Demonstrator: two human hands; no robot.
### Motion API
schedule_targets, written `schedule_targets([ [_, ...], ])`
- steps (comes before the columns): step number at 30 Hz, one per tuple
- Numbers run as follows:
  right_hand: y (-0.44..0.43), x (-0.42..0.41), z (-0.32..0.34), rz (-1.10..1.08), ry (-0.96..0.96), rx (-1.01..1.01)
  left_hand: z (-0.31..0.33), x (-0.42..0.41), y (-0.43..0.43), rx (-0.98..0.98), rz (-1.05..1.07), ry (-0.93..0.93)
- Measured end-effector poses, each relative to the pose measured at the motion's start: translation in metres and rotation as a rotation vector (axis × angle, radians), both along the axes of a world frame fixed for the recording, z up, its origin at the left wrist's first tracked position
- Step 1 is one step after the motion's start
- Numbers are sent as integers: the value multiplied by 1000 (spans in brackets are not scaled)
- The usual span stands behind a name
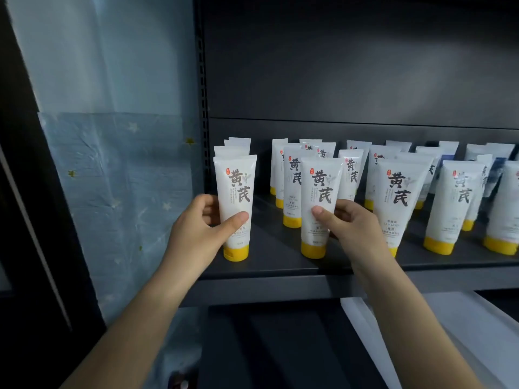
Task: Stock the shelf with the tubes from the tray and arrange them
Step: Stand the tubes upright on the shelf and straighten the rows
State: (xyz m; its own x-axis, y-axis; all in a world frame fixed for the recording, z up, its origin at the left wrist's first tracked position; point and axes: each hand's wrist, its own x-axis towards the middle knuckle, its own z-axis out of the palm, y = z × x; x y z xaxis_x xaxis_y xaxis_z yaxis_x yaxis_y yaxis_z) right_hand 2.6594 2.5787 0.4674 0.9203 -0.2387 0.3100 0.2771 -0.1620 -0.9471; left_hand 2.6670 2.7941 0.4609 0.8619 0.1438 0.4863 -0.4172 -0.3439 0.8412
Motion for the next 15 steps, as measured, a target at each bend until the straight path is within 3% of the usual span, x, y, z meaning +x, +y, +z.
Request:
schedule_targets([
  [6, -3, 0, 0, 62, -12, 97, 0, 7, 6, -45, -127, 36],
  [15, -11, -5, -9, 92, -85, -129, -3, 1, 15, -90, -251, 76],
])
